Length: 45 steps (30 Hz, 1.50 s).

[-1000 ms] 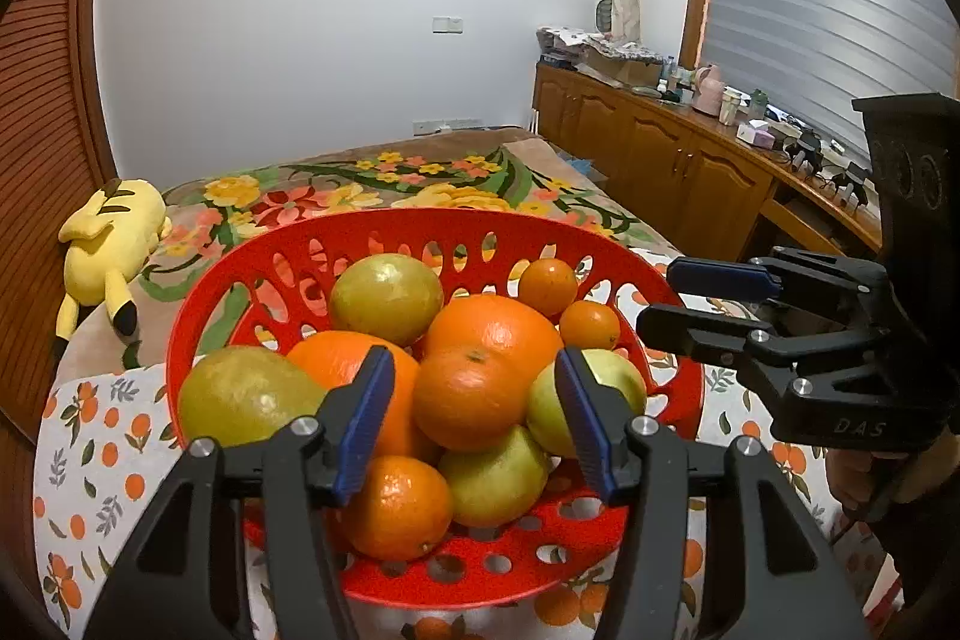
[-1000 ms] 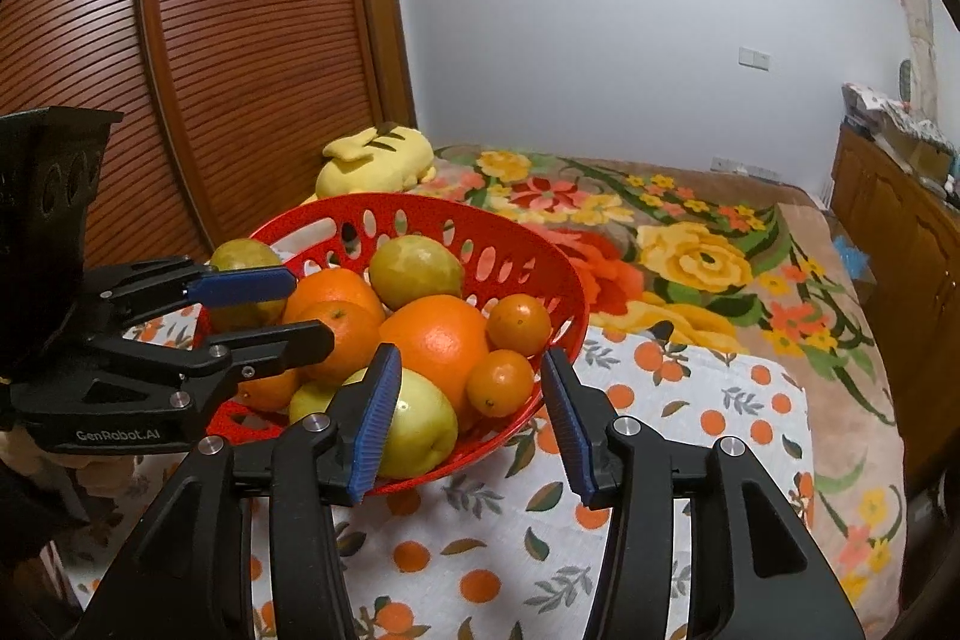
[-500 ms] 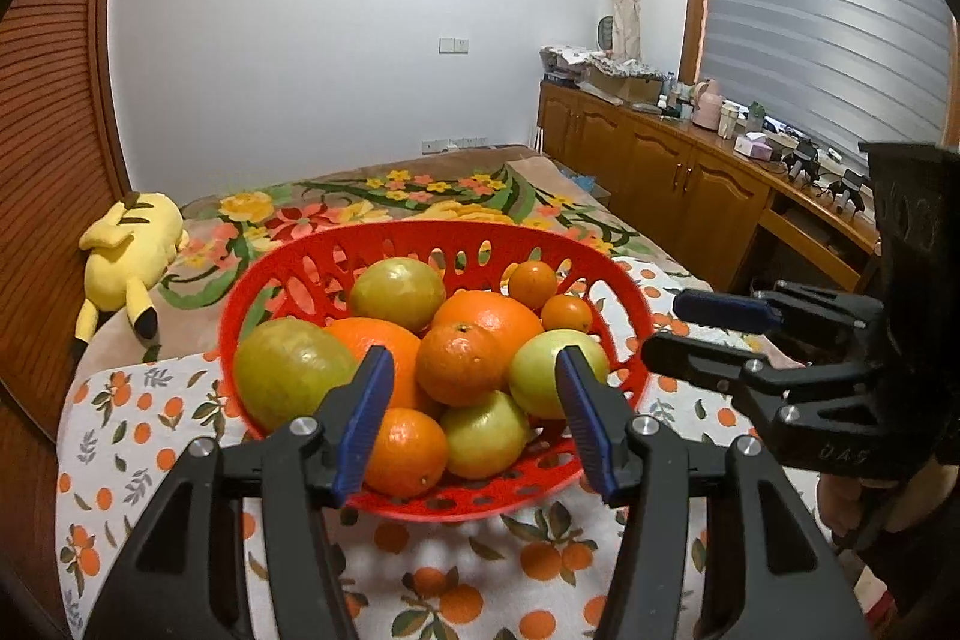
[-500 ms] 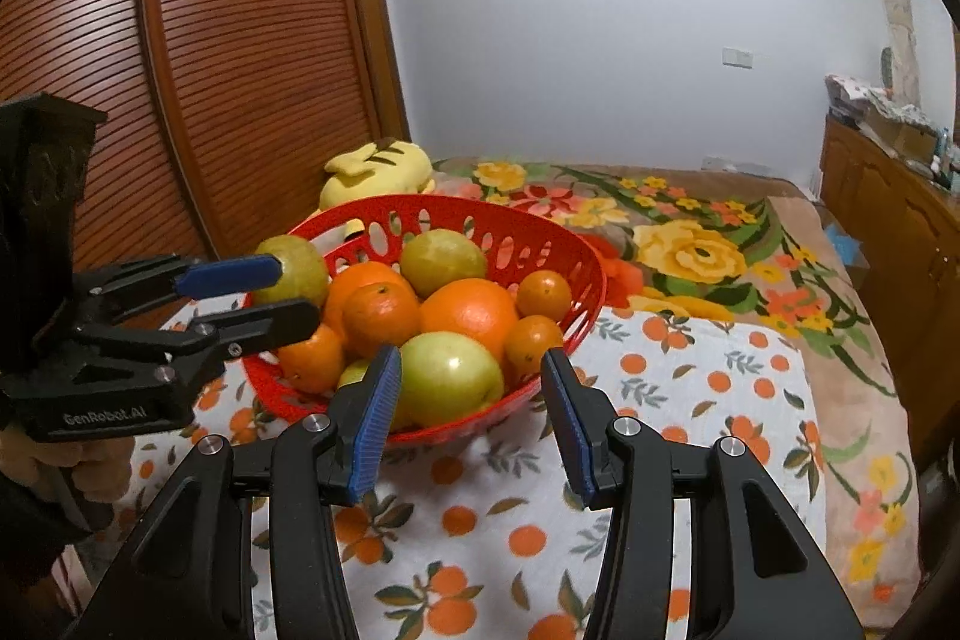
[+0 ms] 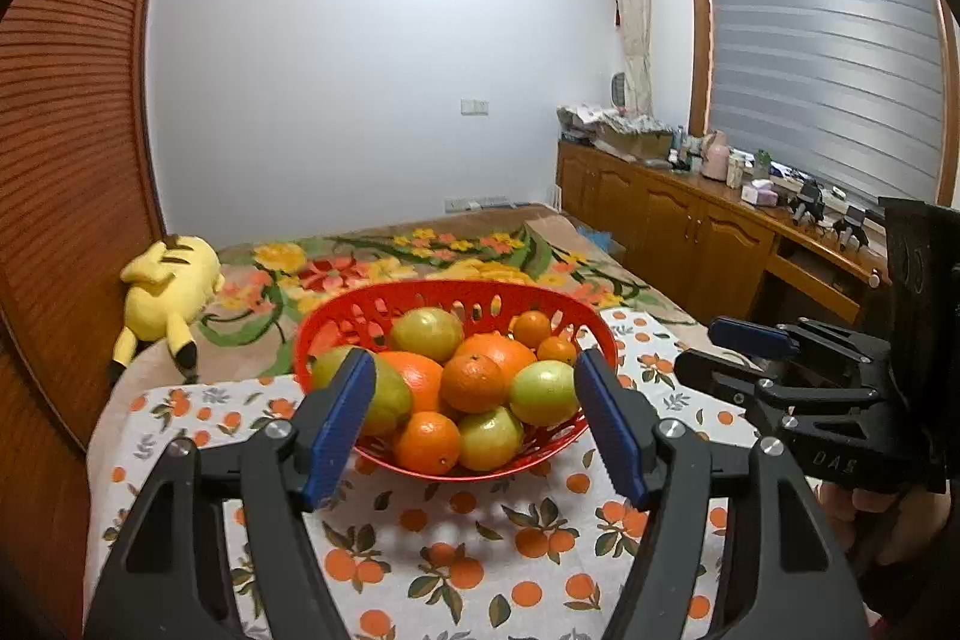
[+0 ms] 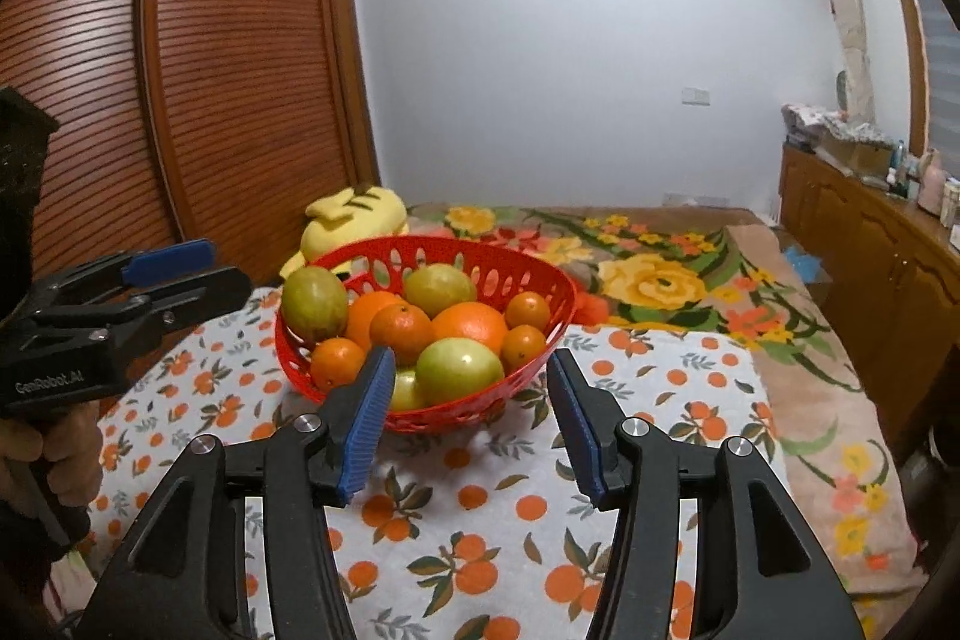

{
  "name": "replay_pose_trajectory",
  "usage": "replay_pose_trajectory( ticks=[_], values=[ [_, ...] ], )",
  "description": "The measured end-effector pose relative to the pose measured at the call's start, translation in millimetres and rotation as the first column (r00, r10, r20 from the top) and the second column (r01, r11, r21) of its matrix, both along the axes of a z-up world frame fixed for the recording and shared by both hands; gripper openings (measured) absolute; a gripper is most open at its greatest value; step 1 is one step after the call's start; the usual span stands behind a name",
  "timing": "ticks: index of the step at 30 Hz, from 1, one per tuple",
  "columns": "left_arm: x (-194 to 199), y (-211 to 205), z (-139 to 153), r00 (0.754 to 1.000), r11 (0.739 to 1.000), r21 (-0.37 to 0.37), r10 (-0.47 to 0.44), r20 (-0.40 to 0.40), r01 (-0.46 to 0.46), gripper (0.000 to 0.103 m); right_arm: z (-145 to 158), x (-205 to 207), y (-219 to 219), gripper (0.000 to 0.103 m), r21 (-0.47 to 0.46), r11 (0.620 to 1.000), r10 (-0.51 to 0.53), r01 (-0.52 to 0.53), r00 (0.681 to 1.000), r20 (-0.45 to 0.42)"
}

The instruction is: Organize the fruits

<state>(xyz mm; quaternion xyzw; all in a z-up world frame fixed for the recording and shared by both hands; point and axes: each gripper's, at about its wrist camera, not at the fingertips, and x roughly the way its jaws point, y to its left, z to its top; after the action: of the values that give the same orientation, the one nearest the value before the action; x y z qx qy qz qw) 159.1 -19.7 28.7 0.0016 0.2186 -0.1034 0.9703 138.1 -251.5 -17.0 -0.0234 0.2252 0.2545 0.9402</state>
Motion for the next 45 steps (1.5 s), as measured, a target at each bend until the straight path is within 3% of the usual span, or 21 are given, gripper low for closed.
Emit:
replay_pose_trajectory(
  ticks=[9,13,18,21,26,45],
  values=[
    [-35,4,23,0.998,1.000,-0.013,0.016,0.061,-0.015,0.071,25,-32,-9,0.064,0.019,0.999,-0.045,0.044,0.996,0.077],
    [-49,7,31,0.995,0.999,-0.021,0.029,0.091,-0.027,0.090,35,-43,-11,0.069,0.028,0.998,-0.060,0.057,0.993,0.100],
    [-59,10,39,0.994,0.999,-0.010,0.051,0.096,-0.051,0.095,42,-55,-12,0.079,0.032,0.996,-0.086,0.082,0.987,0.134],
    [-65,12,42,0.993,0.998,-0.014,0.060,0.103,-0.059,0.096,47,-62,-14,0.086,0.038,0.994,-0.104,0.099,0.983,0.150],
    [-72,16,46,0.989,0.994,-0.006,0.112,0.098,-0.111,0.096,53,-69,-15,0.090,0.040,0.991,-0.134,0.129,0.976,0.171],
    [-96,29,26,0.989,0.990,-0.017,0.137,0.054,-0.137,0.096,42,-85,-9,0.092,0.022,0.988,-0.155,0.154,0.975,0.156]
  ],
)
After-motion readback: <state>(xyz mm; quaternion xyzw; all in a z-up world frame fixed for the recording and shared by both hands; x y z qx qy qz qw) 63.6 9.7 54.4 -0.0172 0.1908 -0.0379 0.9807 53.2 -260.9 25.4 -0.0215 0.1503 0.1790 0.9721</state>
